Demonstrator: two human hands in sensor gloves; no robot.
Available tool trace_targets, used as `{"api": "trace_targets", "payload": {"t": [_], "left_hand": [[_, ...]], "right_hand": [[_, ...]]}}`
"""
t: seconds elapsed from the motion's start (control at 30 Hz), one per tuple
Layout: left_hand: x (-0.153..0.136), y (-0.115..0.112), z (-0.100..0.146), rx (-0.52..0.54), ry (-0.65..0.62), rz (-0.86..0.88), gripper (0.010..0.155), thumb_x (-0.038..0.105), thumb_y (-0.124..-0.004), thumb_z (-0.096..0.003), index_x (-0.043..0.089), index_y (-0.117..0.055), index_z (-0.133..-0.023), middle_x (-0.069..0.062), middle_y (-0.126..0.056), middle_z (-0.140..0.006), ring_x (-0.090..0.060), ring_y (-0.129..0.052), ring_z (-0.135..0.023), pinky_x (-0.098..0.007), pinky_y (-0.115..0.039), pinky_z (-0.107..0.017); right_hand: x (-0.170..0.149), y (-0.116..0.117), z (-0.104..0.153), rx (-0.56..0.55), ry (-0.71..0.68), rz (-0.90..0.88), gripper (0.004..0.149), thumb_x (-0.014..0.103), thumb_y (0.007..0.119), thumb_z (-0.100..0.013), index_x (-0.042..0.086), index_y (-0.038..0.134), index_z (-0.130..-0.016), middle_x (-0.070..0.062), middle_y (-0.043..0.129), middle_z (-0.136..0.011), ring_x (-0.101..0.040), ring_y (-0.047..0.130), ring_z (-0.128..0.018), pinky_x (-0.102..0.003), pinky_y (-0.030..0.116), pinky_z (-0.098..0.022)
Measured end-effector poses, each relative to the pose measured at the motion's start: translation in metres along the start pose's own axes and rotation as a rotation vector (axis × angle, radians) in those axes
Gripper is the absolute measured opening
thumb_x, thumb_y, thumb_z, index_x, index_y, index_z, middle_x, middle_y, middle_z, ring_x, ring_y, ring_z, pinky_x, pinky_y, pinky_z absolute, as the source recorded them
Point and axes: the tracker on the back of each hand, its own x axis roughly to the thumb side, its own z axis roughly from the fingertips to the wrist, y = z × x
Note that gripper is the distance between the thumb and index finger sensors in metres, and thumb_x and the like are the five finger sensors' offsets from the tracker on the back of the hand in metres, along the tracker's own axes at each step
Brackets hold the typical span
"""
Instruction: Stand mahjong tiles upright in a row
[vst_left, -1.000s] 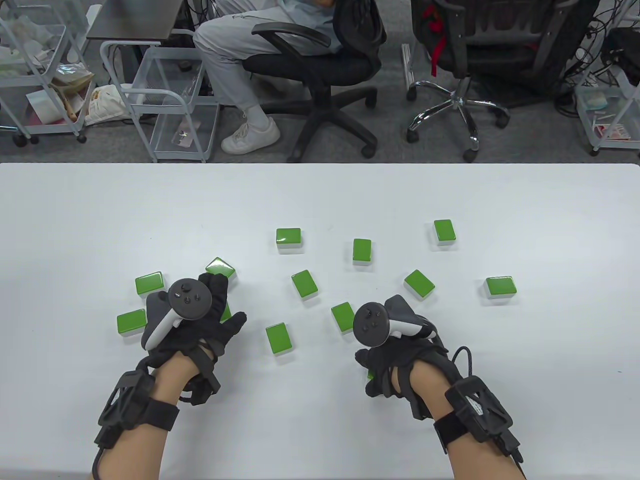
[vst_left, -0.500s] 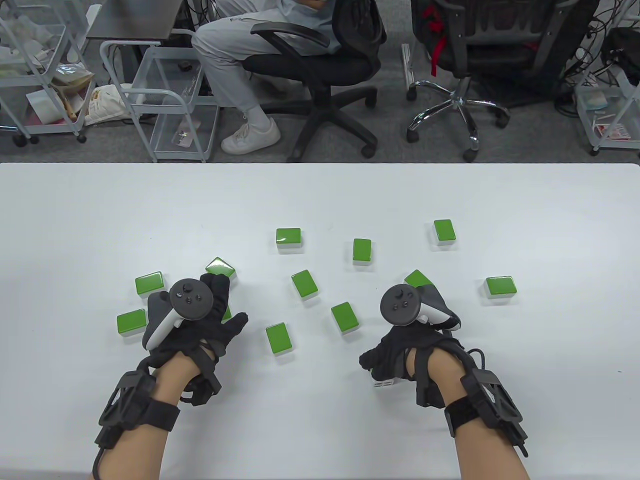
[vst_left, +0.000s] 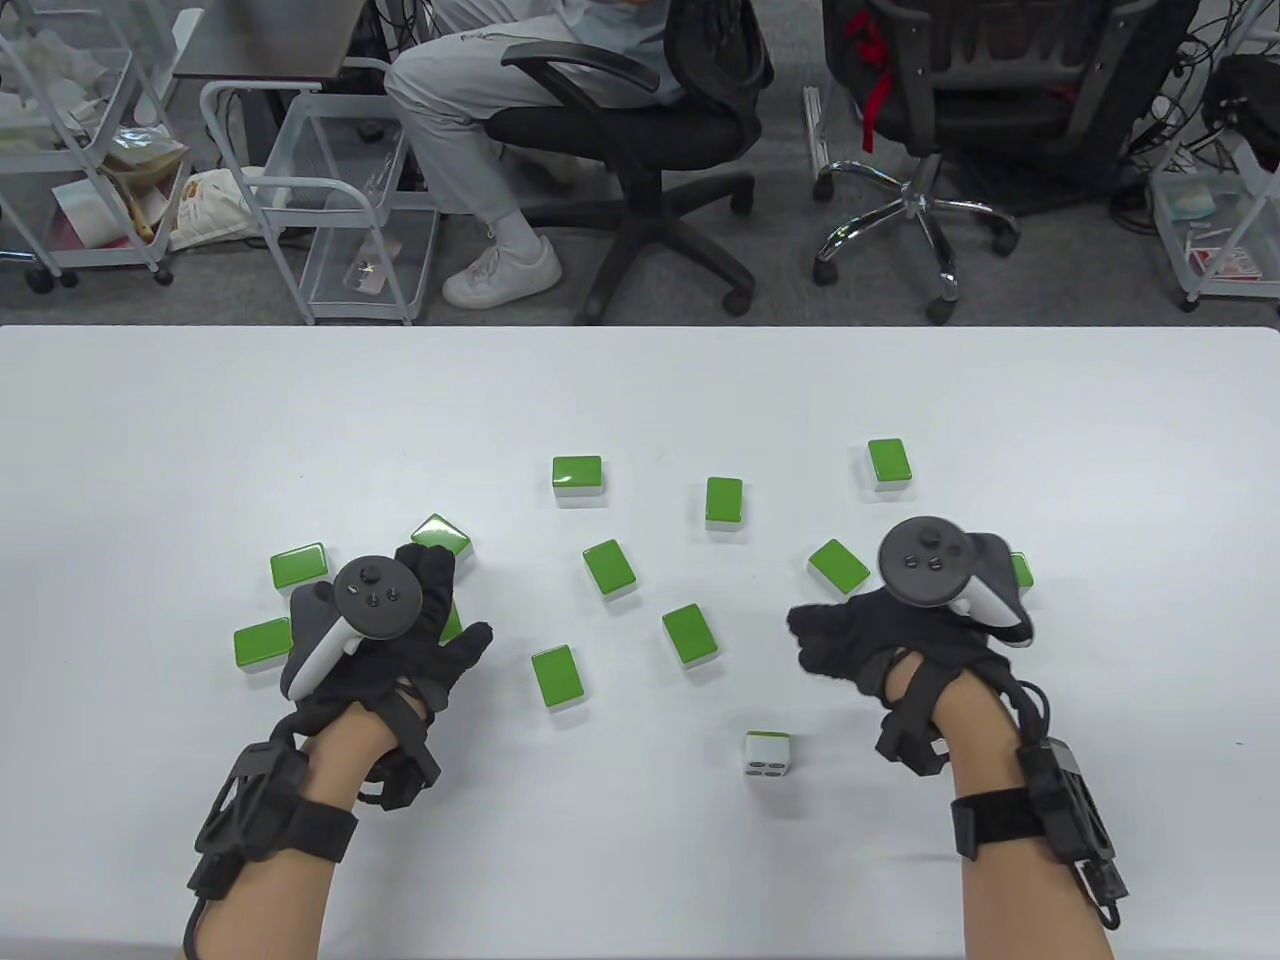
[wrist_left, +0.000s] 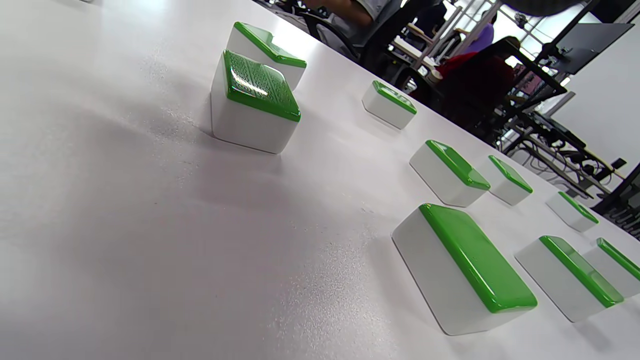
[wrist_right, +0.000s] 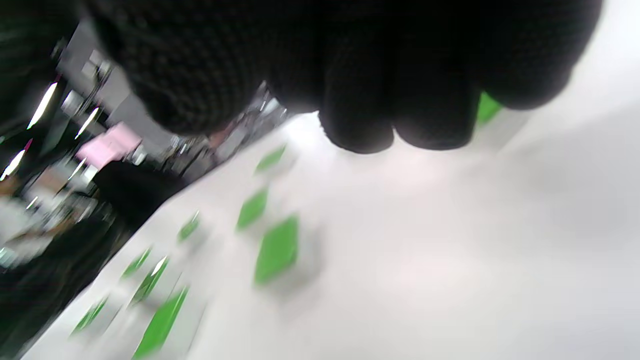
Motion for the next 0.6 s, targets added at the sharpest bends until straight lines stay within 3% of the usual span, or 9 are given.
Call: {"api": "trace_targets", "payload": {"t": [0.17,0.27,0.43,0.53,0.6], "left_hand": [[0.000,0.000,0.000,0.001,-0.002,-0.007,0.089,0.068,-0.059,-0.0302,0.037,-0.007,-0.095,0.005,-0.002,-0.109,-0.032,-0.004,-0.105,-0.060,-0.019,-0.074],[0.000,-0.001,-0.001,-0.002,0.000,-0.014,0.089,0.068,-0.059,-0.0302,0.037,-0.007,-0.095,0.005,-0.002,-0.109,-0.032,-0.004,-0.105,-0.060,-0.019,-0.074],[0.000,-0.002,-0.001,-0.003,0.006,-0.036,0.089,0.068,-0.059,-0.0302,0.037,-0.007,-0.095,0.005,-0.002,-0.109,-0.032,-0.004,-0.105,-0.060,-0.019,-0.074],[0.000,-0.002,-0.002,-0.007,0.009,-0.068,0.089,0.068,-0.059,-0.0301,0.037,-0.007,-0.095,0.005,-0.001,-0.109,-0.032,-0.003,-0.105,-0.060,-0.018,-0.074],[0.000,-0.002,-0.003,-0.003,0.010,-0.067,0.089,0.068,-0.059,-0.0301,0.038,-0.007,-0.095,0.005,-0.001,-0.109,-0.032,-0.003,-0.105,-0.060,-0.018,-0.074]], "right_hand": [[-0.040,-0.035,0.003,-0.308,0.219,0.069,0.059,0.037,0.093,-0.028,0.010,0.084,-0.080,-0.016,0.097,-0.078,-0.045,0.096,-0.061,-0.051,0.083,-0.037],[-0.059,-0.040,-0.003,-0.390,0.326,0.194,0.064,0.037,0.093,-0.028,0.010,0.078,-0.084,-0.019,0.089,-0.085,-0.048,0.090,-0.067,-0.054,0.079,-0.040],[-0.089,-0.029,-0.027,-0.356,0.544,0.404,0.075,0.046,0.086,-0.031,0.006,0.064,-0.091,-0.028,0.069,-0.095,-0.057,0.078,-0.074,-0.060,0.074,-0.044],[-0.100,-0.020,-0.042,-0.262,0.606,0.589,0.082,0.053,0.083,-0.031,0.006,0.057,-0.093,-0.027,0.068,-0.096,-0.054,0.082,-0.073,-0.058,0.076,-0.044],[-0.109,-0.014,-0.049,-0.210,0.644,0.601,0.086,0.057,0.080,-0.031,0.005,0.054,-0.094,-0.027,0.067,-0.096,-0.052,0.084,-0.072,-0.057,0.078,-0.043]]}}
